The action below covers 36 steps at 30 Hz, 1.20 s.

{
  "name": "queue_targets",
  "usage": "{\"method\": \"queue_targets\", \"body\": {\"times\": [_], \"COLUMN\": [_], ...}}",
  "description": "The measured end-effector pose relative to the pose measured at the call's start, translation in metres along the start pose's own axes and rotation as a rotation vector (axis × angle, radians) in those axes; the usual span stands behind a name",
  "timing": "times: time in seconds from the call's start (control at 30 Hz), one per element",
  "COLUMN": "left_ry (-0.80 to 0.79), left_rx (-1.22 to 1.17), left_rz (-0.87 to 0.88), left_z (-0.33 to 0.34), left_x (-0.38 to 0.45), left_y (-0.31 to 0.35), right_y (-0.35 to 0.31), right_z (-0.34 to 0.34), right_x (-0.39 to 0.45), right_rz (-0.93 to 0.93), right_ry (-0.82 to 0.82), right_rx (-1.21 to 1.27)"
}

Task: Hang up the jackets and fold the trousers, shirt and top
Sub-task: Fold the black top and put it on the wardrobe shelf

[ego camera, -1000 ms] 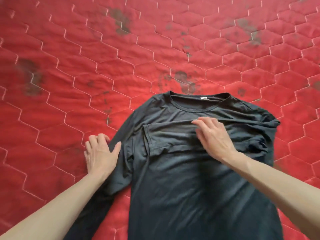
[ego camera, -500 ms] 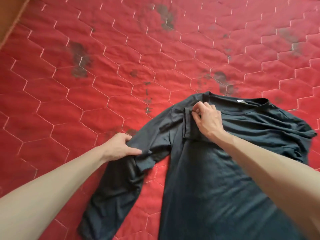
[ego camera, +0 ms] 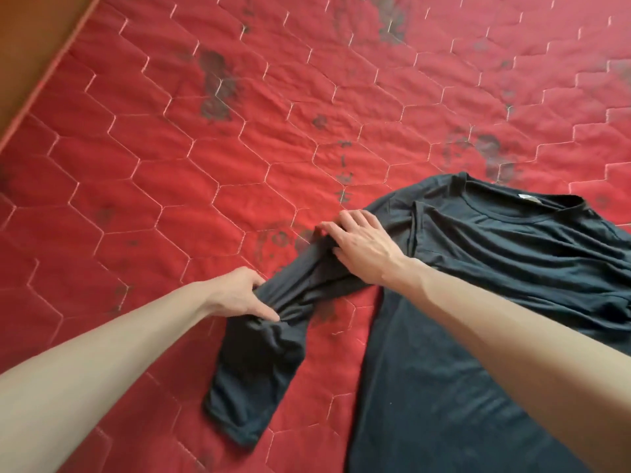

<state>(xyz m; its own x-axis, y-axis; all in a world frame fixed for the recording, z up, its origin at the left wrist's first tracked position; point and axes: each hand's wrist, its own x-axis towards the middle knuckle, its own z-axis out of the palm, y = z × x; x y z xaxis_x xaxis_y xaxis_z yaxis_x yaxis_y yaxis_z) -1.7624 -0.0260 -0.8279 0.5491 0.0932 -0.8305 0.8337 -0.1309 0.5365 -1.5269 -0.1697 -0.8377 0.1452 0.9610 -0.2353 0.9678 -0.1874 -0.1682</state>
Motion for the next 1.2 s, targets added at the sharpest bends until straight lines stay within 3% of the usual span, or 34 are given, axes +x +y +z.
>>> {"method": "queue_targets", "body": {"times": [0.2, 0.43, 0.57, 0.67, 0.77, 0.93, 1.0, 1.1, 1.2], "left_ry": [-0.089, 0.415, 0.547, 0.711, 0.848, 0.867, 0.886, 0.841, 0.733], "left_rx": [0.145, -0.111, 0.007, 0.31, 0.376, 0.254, 0.203, 0.052, -0.162], "left_rz": [-0.182, -0.06, -0.019, -0.009, -0.007, -0.064, -0.109, -0.092, -0.068], "left_z": [-0.045, -0.096, -0.105, -0.108, -0.114, -0.119, -0.12, -0.117, -0.109], "left_x": [-0.034, -0.065, -0.08, -0.091, -0.097, -0.099, -0.098, -0.096, -0.095], "left_y": [-0.037, -0.088, -0.112, -0.127, -0.135, -0.139, -0.138, -0.132, -0.12], "right_y": [0.001, -0.009, -0.019, -0.021, -0.022, -0.049, -0.065, -0.087, -0.102], "right_z": [-0.012, -0.015, -0.015, -0.014, -0.011, 0.004, 0.016, 0.034, 0.037], "right_x": [0.03, 0.04, 0.047, 0.047, 0.042, 0.034, 0.033, 0.028, 0.026], "right_rz": [0.217, 0.397, 0.458, 0.464, 0.35, -0.182, -0.31, -0.283, -0.208], "right_ry": [-0.104, -0.113, -0.097, -0.104, -0.046, 0.263, 0.17, -0.098, -0.124], "right_rx": [0.046, 0.104, 0.067, 0.061, -0.001, -0.019, -0.03, -0.052, -0.02]}}
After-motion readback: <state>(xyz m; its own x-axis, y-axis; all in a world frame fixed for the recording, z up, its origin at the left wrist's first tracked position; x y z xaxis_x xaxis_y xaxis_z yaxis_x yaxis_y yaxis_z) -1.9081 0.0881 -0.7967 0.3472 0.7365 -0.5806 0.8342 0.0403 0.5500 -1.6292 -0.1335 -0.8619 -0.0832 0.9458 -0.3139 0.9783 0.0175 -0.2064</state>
